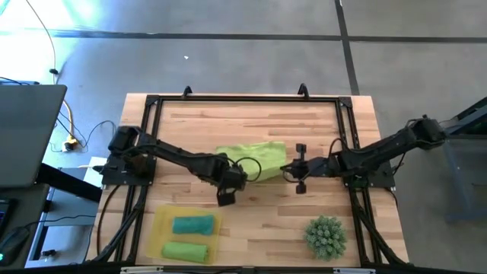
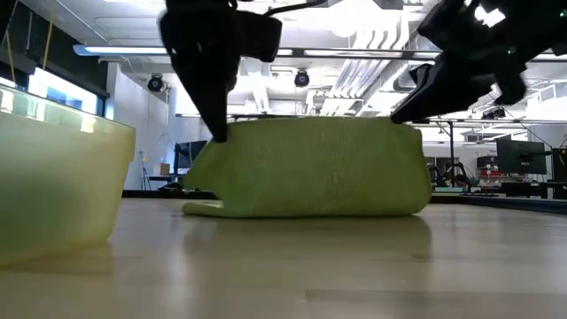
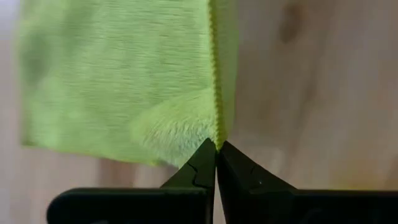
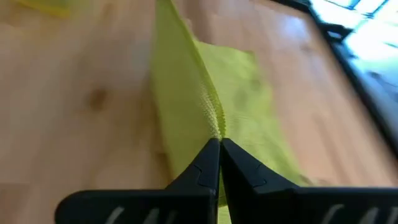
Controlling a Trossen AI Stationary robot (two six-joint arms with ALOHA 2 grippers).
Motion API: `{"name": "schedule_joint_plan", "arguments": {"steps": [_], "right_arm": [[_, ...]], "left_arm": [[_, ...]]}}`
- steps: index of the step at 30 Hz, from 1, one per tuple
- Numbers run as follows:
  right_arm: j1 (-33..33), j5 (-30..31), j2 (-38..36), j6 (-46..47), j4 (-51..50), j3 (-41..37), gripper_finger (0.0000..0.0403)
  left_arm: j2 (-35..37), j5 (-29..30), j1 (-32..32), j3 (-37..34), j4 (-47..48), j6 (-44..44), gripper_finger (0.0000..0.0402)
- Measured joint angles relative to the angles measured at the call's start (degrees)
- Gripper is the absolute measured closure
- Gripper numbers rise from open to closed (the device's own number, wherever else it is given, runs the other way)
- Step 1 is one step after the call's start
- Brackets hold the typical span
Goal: Roll microfiber towels into tight, uniform cylinder then place into a basket
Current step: Fold the light green microfiber towel
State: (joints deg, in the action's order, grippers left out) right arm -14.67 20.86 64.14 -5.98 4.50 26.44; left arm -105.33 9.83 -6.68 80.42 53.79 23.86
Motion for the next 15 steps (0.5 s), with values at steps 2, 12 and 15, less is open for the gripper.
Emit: {"name": "schedule_joint_plan", "arguments": {"steps": [2,12,15], "right_arm": [[0.8,3.6,0.0,-1.8,-0.5,0.0,0.0403],[6.9,4.1,1.2,-1.8,-1.4,0.0,0.0403],[7.3,0.9,2.8,-2.9,-0.4,0.0,0.0403]], "left_arm": [[0.2,2.4,0.9,0.0,0.3,0.1,0.0402],[0.3,-6.9,8.0,0.0,0.6,4.3,0.0402],[1.2,-17.3,7.9,0.0,0.4,3.8,0.0402]]}}
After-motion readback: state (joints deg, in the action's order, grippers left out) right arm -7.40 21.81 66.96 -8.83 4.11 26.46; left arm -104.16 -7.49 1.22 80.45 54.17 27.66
